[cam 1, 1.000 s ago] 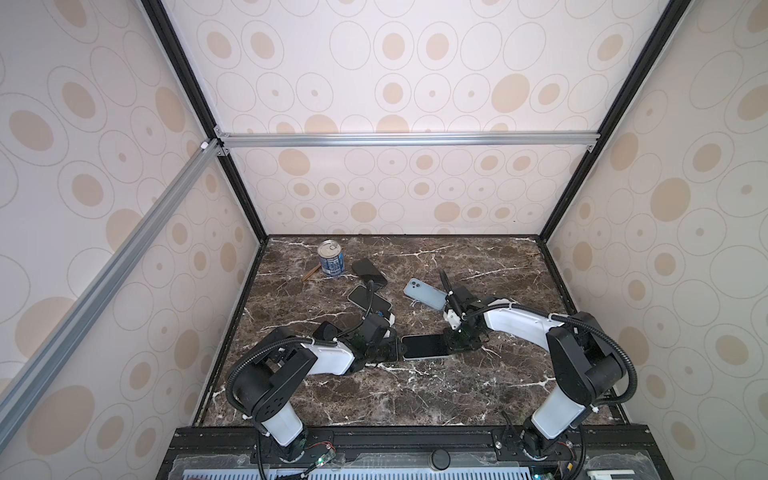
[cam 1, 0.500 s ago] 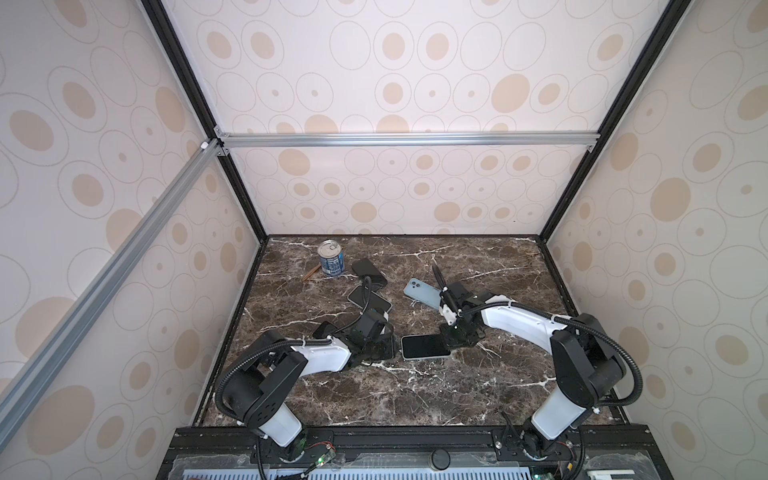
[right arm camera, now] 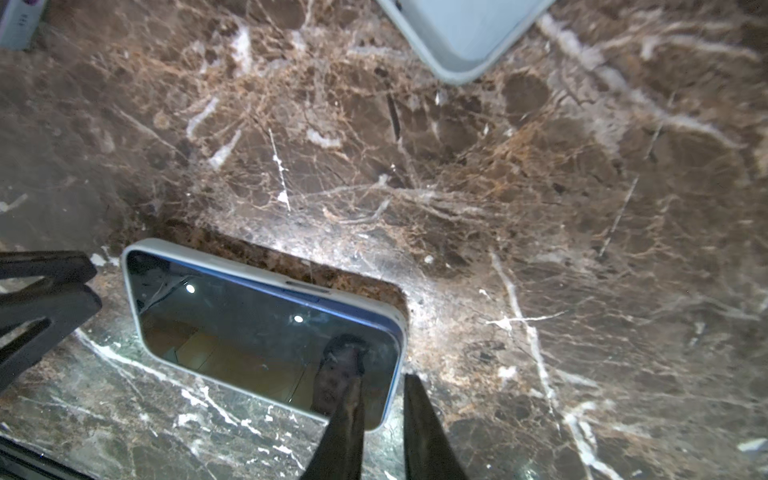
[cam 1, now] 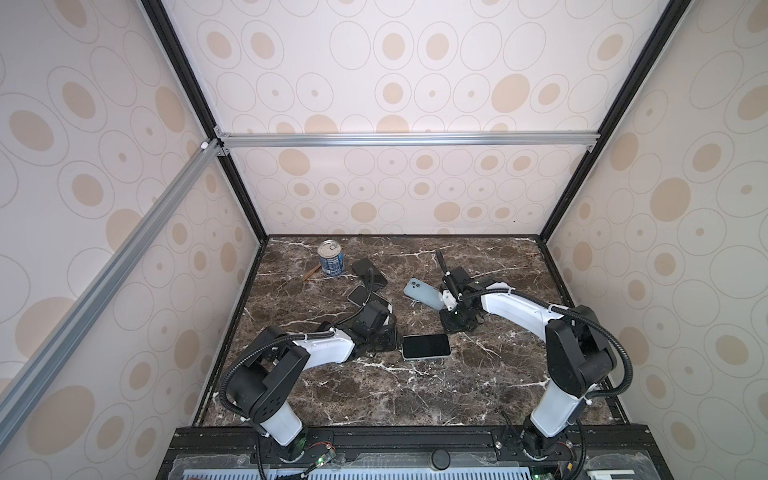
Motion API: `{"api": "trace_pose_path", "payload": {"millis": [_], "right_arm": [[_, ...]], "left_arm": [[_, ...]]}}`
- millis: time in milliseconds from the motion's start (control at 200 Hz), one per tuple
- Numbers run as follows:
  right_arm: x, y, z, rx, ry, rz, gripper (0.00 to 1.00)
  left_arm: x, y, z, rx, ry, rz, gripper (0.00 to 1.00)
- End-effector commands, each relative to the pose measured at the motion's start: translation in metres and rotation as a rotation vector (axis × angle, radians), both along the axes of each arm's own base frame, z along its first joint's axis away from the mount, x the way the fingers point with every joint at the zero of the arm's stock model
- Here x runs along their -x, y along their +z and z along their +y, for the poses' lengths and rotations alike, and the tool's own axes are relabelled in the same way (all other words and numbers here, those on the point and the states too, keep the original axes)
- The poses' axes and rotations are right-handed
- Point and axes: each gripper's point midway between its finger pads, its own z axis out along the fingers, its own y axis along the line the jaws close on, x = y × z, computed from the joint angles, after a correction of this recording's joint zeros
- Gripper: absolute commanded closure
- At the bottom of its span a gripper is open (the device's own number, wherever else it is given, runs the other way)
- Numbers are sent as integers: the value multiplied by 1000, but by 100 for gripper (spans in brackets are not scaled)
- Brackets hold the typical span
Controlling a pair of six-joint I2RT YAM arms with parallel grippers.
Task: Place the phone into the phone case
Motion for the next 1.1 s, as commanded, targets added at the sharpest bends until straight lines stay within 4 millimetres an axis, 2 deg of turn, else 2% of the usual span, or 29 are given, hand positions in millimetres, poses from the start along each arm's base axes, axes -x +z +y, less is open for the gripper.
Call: {"api": "trace_pose_path", "payload": {"millis": [0, 465, 715, 870, 1095], "right_arm": [[-2, -6, 0, 0, 17, 26, 81], [12, -45, -10, 64, 17, 121, 86], [36, -70, -26, 148, 1, 195, 91], [52, -87, -23, 174, 7, 247, 92], [64, -107, -20, 203, 9, 289, 92]], "left_arm": [[-5, 0, -3, -5, -20, -3, 76], [4, -17, 1, -16, -26, 34, 77], [5, -17, 1, -13, -23, 38, 77], [5, -19, 0, -9, -24, 44, 77], [7, -20, 2, -9, -19, 47, 77]]}}
